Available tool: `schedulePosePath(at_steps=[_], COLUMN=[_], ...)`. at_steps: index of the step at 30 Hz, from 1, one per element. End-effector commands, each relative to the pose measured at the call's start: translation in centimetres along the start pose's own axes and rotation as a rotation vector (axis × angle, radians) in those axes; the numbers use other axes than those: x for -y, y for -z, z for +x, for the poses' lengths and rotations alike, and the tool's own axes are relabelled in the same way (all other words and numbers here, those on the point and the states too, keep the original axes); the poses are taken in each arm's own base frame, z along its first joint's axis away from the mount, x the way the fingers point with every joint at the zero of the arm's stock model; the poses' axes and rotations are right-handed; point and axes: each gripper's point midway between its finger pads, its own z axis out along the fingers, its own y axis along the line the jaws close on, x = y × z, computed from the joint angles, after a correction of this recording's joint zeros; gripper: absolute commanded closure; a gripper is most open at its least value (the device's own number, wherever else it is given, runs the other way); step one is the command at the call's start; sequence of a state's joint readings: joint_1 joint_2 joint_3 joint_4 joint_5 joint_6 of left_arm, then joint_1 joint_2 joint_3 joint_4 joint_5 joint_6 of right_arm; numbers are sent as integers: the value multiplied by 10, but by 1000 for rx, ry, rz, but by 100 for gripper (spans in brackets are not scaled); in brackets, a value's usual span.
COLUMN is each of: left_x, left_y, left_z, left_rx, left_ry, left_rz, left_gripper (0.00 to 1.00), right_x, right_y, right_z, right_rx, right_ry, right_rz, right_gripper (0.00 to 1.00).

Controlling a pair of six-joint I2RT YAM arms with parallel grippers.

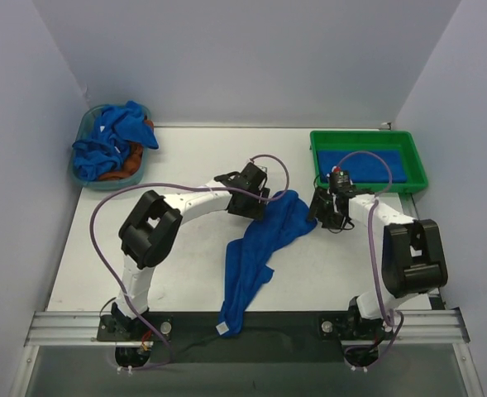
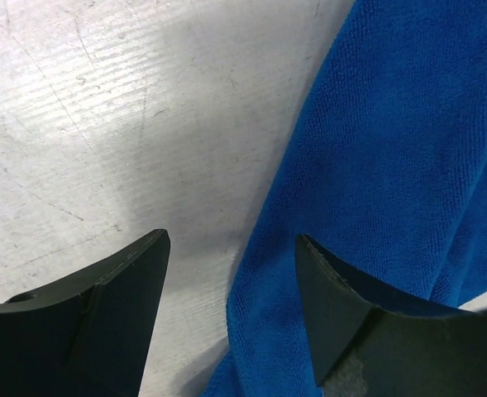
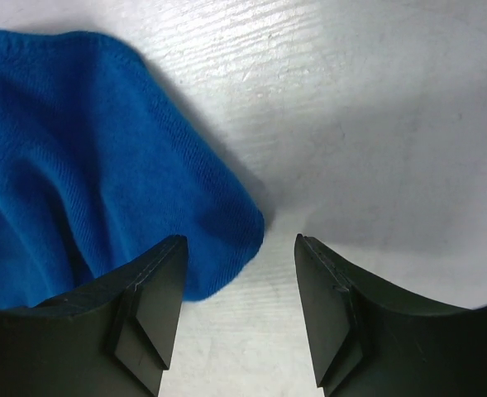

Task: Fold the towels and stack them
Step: Flatten out the crumpled towel

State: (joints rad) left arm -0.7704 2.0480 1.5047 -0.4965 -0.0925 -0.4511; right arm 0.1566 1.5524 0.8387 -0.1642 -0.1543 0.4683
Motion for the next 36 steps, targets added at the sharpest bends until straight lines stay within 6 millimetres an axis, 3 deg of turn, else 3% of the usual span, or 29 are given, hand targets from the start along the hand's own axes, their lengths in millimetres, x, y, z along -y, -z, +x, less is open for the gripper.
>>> schedulePosePath(at_steps=[1,5,7,8,9,10,11,12,16,17,18,20,21,25,27,29,30,31,32,33,34,36], left_x=[15,11,2,-4,-8,-11,-12,-15,-28,-33,-38,-53,-61,-77,-76,-73,-79,-81,-82,-88,-90,-89], left_y=[-2,-15,-25,-28,-31,-32,-32,-30,-10,-3,18,40,67,131,147,148,143,137,131,120,115,110], left_z=[-13,0,8,11,17,18,19,18,7,3,-13,-27,-43,-53,-36,-13,8,22,35,58,68,84], left_rx=[38,13,-4,-13,-25,-31,-30,-24,30,49,111,166,241,343,349,325,293,269,242,190,165,124], left_ry=[19,19,13,15,18,20,18,21,17,23,33,49,58,61,76,102,106,129,132,149,153,151], left_rz=[54,39,1,-12,-23,-27,-31,-34,-69,-82,-97,-137,-176,-242,-213,-205,-216,-219,-223,-238,-243,-232], left_gripper=[29,44,62,68,74,87,94,100,100,100,100,100,100,100,100,100,100,93,88,74,73,47], right_x=[-6,-13,-14,-15,-16,-17,-18,-20,-33,-39,-40,-48,-49,-67,-76,-79,-77,-74,-67,-62,-57,-49], right_y=[-8,-18,-22,-24,-24,-24,-24,-21,-3,11,19,43,57,106,121,120,116,109,95,87,80,68], right_z=[-15,-13,-11,-10,-9,-11,-11,-13,-27,-41,-43,-59,-70,-90,-84,-65,-57,-46,-26,-15,-6,16], right_rx=[20,-16,-31,-38,-41,-39,-39,-31,13,63,71,136,170,297,306,271,250,221,161,129,98,35], right_ry=[-41,-40,-24,-13,-4,6,13,23,84,114,136,177,209,283,302,305,298,293,275,270,265,274], right_rz=[0,-28,-28,-30,-34,-40,-42,-51,-85,-97,-94,-105,-86,-126,-165,-200,-200,-196,-184,-171,-159,-149], right_gripper=[46,46,47,51,63,67,73,85,100,100,100,100,100,100,98,92,87,86,77,70,62,47])
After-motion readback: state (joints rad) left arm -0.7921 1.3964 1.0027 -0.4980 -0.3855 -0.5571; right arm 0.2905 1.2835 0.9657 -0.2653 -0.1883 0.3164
